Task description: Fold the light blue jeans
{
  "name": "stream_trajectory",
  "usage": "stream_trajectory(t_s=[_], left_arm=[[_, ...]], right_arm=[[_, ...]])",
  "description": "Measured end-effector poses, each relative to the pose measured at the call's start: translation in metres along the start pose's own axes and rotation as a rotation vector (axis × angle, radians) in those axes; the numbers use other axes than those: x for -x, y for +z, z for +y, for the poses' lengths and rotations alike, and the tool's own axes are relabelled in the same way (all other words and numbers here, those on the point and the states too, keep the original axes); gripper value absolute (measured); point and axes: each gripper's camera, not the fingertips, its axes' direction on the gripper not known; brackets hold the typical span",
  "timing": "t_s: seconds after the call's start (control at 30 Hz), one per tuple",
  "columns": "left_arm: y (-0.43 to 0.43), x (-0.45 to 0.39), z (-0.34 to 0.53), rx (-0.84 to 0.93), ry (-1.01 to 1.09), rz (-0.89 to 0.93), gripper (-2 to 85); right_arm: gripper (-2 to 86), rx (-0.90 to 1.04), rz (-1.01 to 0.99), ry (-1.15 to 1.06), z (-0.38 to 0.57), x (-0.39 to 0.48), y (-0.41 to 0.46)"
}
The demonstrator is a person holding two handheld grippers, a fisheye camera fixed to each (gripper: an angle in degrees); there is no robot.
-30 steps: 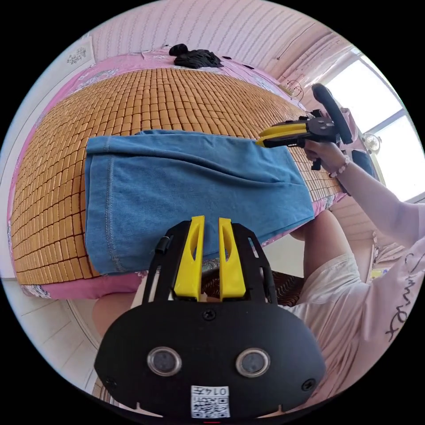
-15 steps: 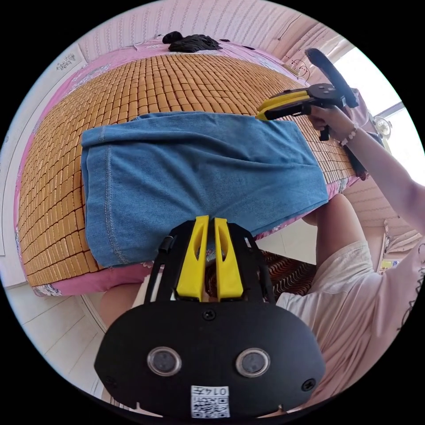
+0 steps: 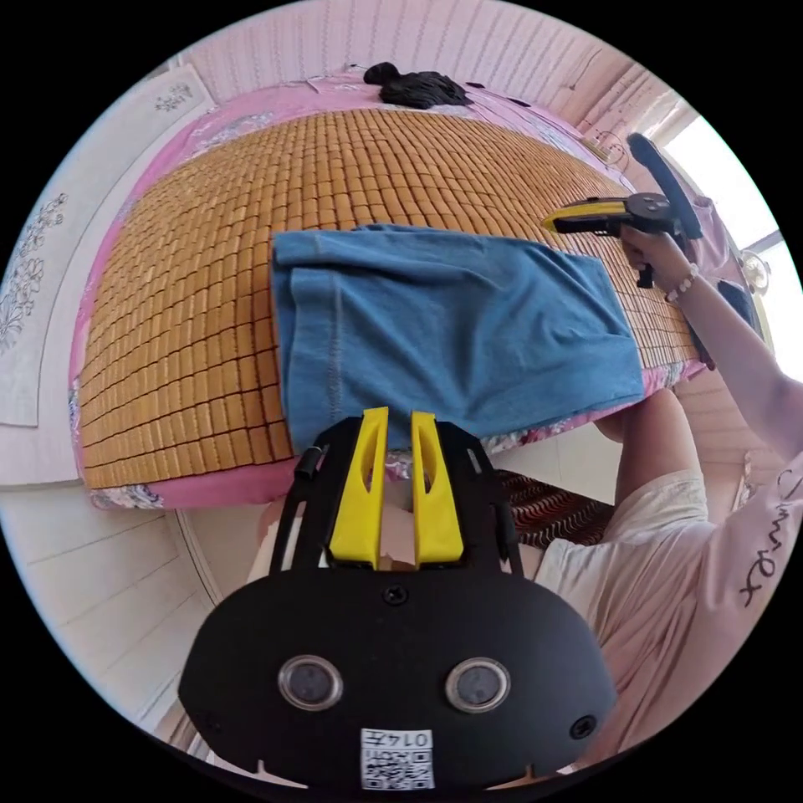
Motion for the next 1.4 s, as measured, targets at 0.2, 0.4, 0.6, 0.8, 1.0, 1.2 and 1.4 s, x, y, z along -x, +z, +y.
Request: stream_trajectory(t_s=[0.2, 0.4, 0.6, 0.8, 1.0, 1.2, 1.4], left_arm=[[0.011, 0.031, 0.0, -0.024, -0.116, -0.026, 7.4], [0.039, 0.023, -0.003, 0.033, -0.043, -0.067, 0.2], [0.032, 0.031, 0.018, -0.015, -0.072, -0.055, -0.7], [0.037, 0.042, 0.02, -0.021, -0.14, -0.132, 2.6], [0.017, -0.012, 0.012, -0.198, 0.12, -0.021, 0.9], [0.085, -0.1, -0.021, -0.105, 0.318, 0.308, -0.7], [0.123, -0.116, -0.025, 0.019, 0.372, 0.251, -1.0]], right_arm=[[5.6, -0.036, -0.125, -0.196, -0.061, 0.067, 0.031], [-0.5, 0.071, -0.05, -0.278, -0.08, 0.081, 0.061], [-0.9, 0.047, -0.122, -0.102, -0.081, 0.043, 0.044], [-0.9, -0.015, -0.1, -0.074, -0.059, 0.028, 0.014], [-0.9, 0.125, -0.059, -0.163, -0.01, 0.006, -0.026], [-0.8, 0.275, -0.073, -0.24, -0.012, 0.036, -0.008], [-0.4, 0.376, -0.122, -0.216, -0.028, 0.02, -0.025]])
